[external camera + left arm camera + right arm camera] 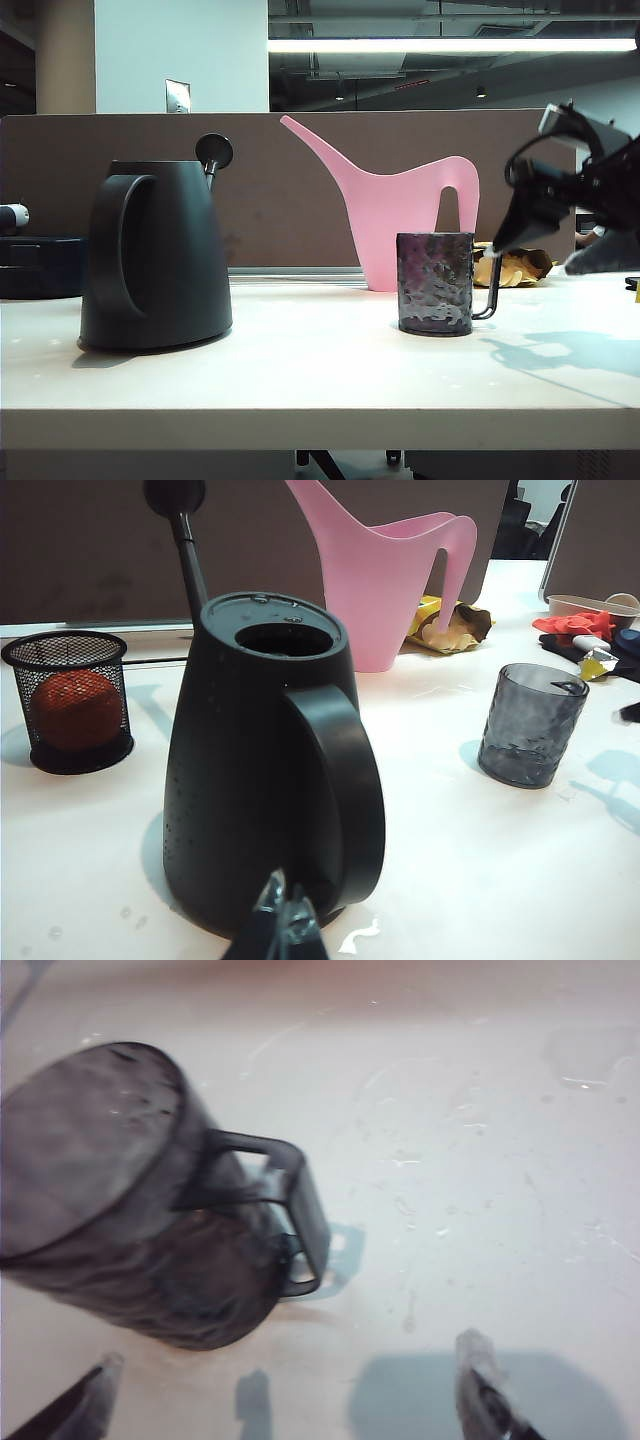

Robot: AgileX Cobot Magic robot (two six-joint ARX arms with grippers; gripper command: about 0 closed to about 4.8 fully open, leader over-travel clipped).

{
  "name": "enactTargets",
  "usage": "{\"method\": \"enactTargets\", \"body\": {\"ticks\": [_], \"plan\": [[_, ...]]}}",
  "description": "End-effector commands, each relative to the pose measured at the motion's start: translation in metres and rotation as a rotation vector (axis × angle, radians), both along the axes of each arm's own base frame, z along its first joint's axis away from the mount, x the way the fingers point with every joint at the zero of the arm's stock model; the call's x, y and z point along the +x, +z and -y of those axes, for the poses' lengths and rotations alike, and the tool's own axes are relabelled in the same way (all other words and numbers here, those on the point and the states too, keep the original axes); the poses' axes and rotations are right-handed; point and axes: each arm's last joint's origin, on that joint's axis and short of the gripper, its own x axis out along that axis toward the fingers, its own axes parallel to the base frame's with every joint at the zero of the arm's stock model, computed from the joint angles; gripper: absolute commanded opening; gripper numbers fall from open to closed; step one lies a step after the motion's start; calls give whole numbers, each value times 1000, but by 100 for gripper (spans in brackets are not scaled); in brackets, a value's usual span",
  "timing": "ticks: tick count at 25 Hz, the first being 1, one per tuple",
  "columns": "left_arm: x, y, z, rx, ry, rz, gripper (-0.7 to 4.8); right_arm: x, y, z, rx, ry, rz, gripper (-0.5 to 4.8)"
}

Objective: Pour the water from the cup into the kettle.

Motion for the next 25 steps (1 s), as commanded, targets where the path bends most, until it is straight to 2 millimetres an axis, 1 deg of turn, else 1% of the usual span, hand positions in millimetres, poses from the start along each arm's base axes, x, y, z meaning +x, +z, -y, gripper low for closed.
{"method": "enactTargets", "body": {"ticks": [1, 3, 7, 10, 13, 18, 25], "plan": [[0, 2, 0, -2, -5, 10, -5, 7, -2, -2, 6, -2, 52, 440], [0, 2, 0, -2, -5, 10, -5, 12, -6, -2, 2, -20, 77, 439], [0, 2, 0, -2, -5, 10, -5, 16, -9, -2, 4, -27, 104, 439], [0, 2, 0, -2, -5, 10, -5, 20, -12, -3, 7, -27, 121, 418], [0, 2, 0, -2, -5, 10, -5, 24, -18, -3, 5, -40, 136, 418], [0, 2, 0, -2, -5, 10, -5, 28, -17, -4, 4, -48, 150, 418], [0, 2, 0, -2, -5, 10, -5, 46, -19, -7, 8, -43, 154, 418]]}}
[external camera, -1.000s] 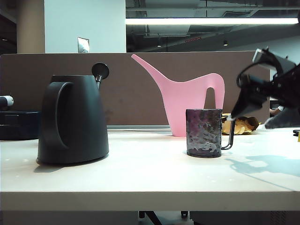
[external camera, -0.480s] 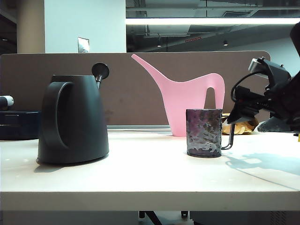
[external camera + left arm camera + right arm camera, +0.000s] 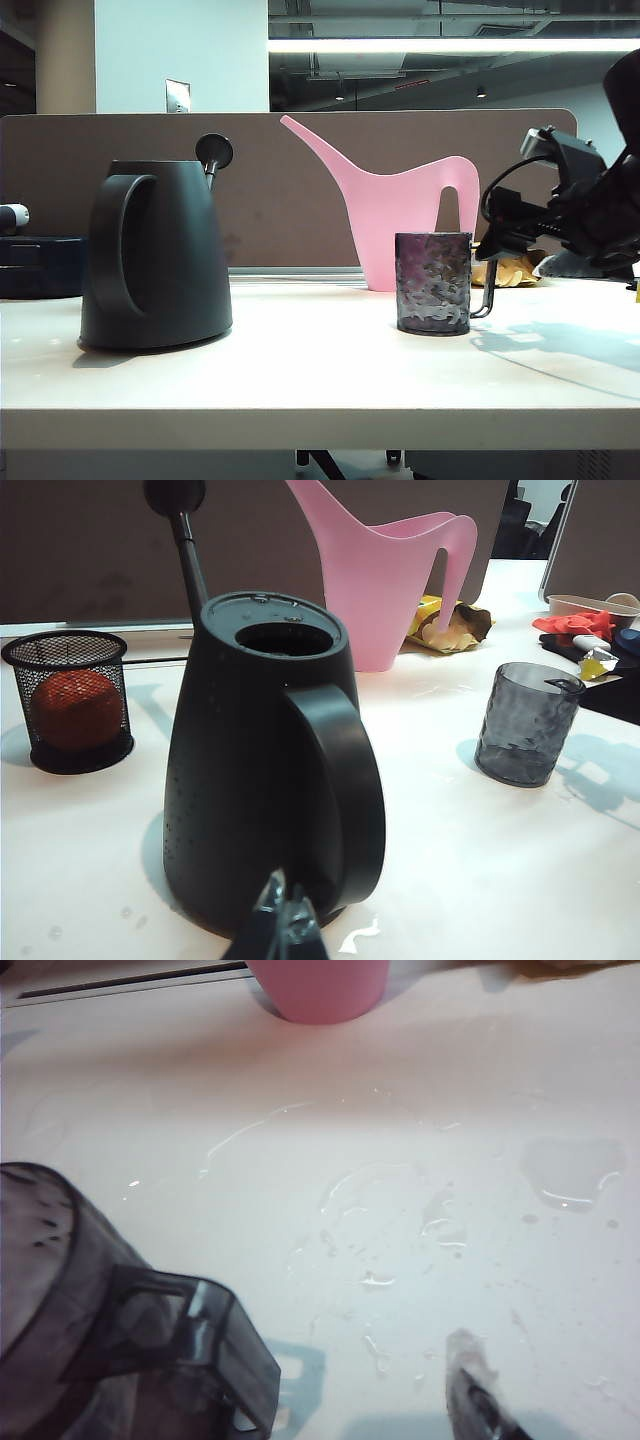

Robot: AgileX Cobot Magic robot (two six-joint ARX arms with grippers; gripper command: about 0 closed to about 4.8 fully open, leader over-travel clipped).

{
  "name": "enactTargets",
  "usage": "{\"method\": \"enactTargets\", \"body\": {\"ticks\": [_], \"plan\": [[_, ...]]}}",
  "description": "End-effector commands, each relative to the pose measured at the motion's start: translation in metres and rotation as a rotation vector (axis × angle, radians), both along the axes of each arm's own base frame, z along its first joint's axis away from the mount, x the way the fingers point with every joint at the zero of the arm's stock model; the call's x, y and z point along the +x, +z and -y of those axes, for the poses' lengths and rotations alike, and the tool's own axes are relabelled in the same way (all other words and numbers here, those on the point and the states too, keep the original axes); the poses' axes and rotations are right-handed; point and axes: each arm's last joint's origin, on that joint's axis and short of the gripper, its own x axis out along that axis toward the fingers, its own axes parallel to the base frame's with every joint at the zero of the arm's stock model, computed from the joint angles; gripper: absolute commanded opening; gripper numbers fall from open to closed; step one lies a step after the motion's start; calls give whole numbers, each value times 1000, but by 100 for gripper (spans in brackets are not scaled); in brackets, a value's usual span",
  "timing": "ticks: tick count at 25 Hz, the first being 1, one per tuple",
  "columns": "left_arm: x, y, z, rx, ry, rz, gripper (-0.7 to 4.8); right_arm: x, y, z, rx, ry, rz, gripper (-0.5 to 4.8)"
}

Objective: Pour the water from the cup into the kettle.

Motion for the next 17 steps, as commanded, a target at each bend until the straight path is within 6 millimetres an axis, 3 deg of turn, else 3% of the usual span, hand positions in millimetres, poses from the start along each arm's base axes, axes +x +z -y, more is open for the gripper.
{"method": "enactTargets", "body": {"ticks": [1, 12, 14, 17], "plan": [[0, 2, 0, -2, -5, 10, -5, 8, 0, -2, 3, 3, 14, 418], [0, 2, 0, -2, -5, 10, -5, 22, -17, -5, -6, 3, -28, 406], [0, 2, 0, -2, -5, 10, -5, 23, -16, -5, -4, 3, -20, 376], [0, 2, 0, -2, -5, 10, -5, 24, -13, -5, -6, 6, 12, 290]]}}
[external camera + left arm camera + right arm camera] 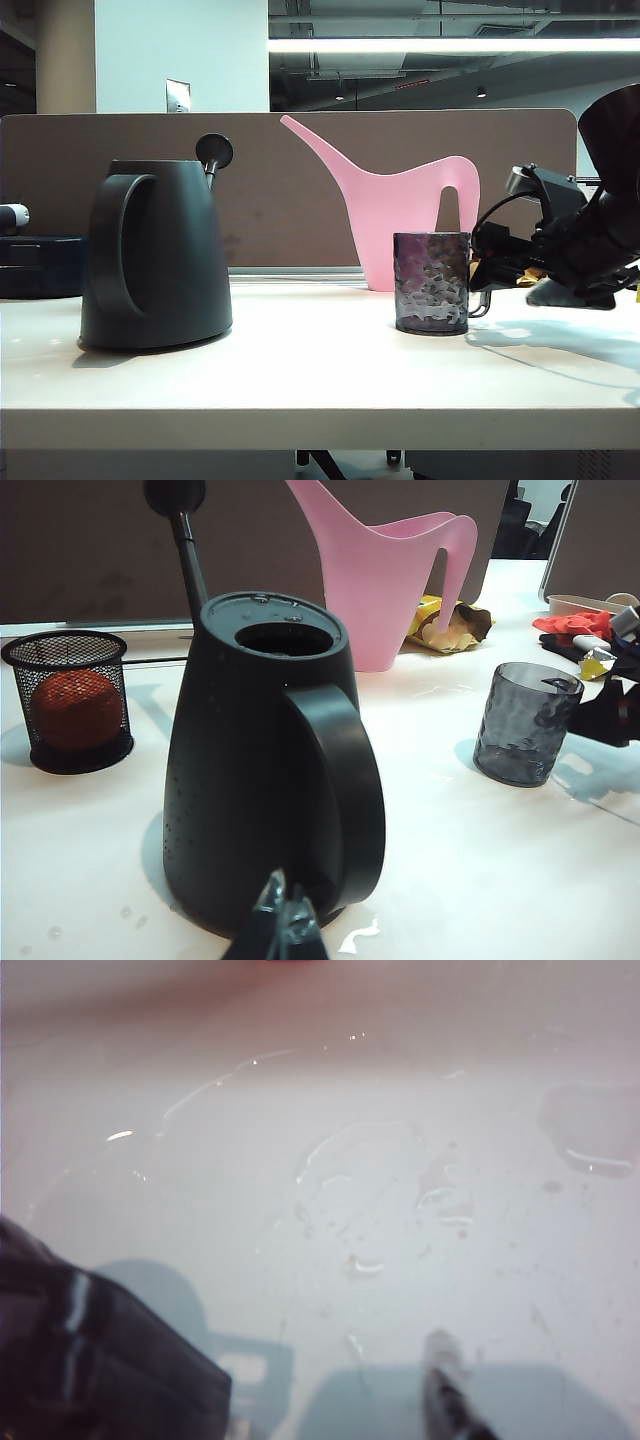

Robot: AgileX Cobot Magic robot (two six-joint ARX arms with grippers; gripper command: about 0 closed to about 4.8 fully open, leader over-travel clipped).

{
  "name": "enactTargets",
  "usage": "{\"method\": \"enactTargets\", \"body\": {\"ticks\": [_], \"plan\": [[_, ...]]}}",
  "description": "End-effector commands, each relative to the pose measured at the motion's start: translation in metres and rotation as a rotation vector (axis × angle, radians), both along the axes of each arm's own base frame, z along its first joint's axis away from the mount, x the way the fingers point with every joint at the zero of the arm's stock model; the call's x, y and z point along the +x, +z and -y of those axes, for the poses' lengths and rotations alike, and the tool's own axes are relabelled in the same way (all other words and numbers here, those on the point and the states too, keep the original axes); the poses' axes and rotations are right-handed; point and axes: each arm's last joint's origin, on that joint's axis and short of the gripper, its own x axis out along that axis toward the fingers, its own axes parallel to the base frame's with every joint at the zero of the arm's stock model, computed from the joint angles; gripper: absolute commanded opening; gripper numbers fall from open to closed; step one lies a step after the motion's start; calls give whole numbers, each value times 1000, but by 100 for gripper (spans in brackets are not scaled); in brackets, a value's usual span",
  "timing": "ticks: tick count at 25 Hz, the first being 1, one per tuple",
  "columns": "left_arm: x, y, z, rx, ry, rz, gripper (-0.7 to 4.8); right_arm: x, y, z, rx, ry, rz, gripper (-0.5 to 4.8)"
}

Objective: Pour the water from the cup into the kettle.

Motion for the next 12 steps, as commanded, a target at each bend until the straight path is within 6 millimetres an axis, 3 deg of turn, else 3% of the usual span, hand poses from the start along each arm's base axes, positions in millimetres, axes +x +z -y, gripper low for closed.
{"method": "enactTargets", "body": {"ticks": [1, 12], "plan": [[0, 2, 0, -2, -5, 11, -5, 4, 9, -1, 4, 6, 79, 269], [0, 2, 0, -2, -5, 11, -5, 9, 5, -3, 21, 44, 87, 251]]}}
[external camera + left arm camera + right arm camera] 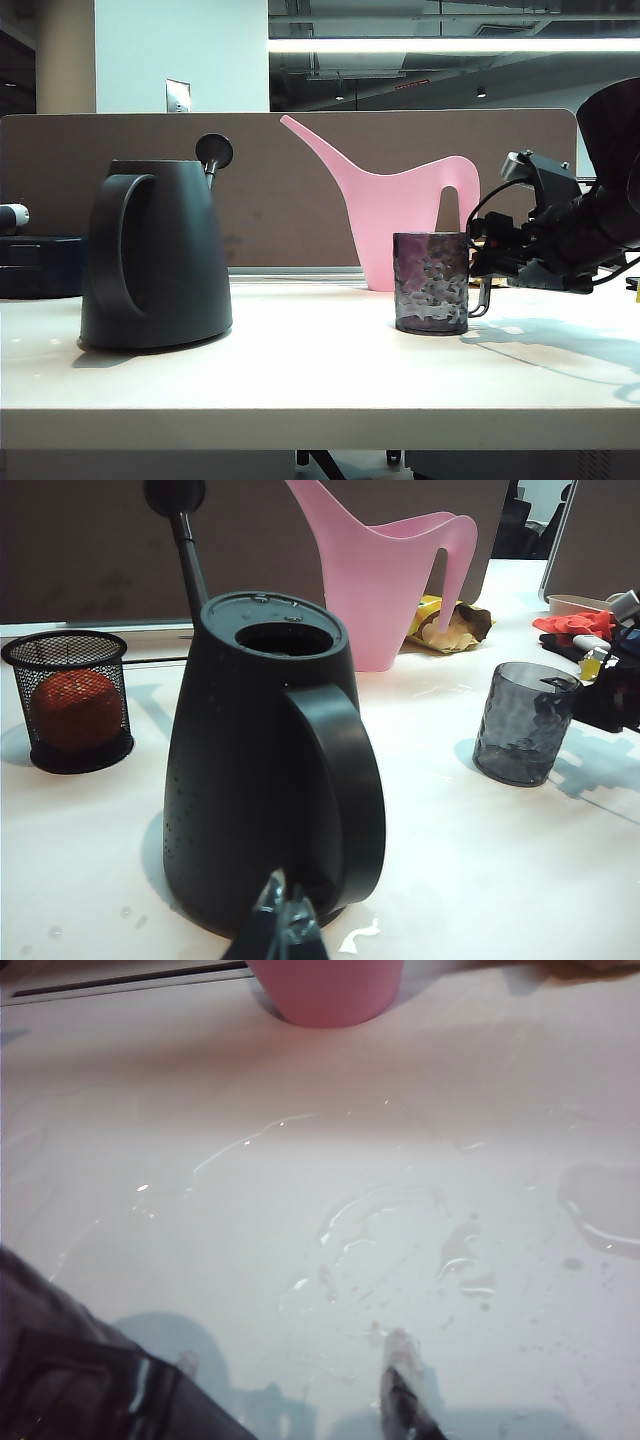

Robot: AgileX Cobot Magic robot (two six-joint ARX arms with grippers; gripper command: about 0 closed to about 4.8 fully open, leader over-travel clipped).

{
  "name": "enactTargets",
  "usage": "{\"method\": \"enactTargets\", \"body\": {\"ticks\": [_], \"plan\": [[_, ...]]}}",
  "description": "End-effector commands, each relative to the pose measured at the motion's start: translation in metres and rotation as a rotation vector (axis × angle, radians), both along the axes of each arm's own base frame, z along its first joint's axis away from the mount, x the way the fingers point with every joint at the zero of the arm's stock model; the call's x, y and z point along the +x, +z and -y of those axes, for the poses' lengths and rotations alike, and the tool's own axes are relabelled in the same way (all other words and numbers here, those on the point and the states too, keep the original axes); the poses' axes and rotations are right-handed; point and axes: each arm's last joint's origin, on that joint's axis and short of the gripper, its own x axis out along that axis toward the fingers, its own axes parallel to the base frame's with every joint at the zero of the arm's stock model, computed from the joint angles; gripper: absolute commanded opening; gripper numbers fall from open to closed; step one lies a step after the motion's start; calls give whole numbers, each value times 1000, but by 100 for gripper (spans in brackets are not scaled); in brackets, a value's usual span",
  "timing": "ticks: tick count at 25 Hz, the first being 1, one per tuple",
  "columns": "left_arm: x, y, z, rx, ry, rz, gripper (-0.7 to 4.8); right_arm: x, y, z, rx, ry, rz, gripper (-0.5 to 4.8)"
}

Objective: Pour the water from the cup into the kettle.

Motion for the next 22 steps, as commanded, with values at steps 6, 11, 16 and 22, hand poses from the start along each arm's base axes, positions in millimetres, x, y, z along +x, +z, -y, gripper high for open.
{"method": "enactTargets", "body": {"ticks": [6, 11, 16, 22], "plan": [[0, 2, 0, -2, -5, 11, -5, 2, -1, -2, 14, 44, 11, 132], [0, 2, 0, 0, -4, 11, -5, 2, -1, -2, 15, 44, 11, 58], [0, 2, 0, 1, 0, 12, -5, 3, 1, -2, 18, 45, 31, -8], [0, 2, 0, 1, 0, 12, -5, 2, 12, -3, 32, 63, 83, -9]]}}
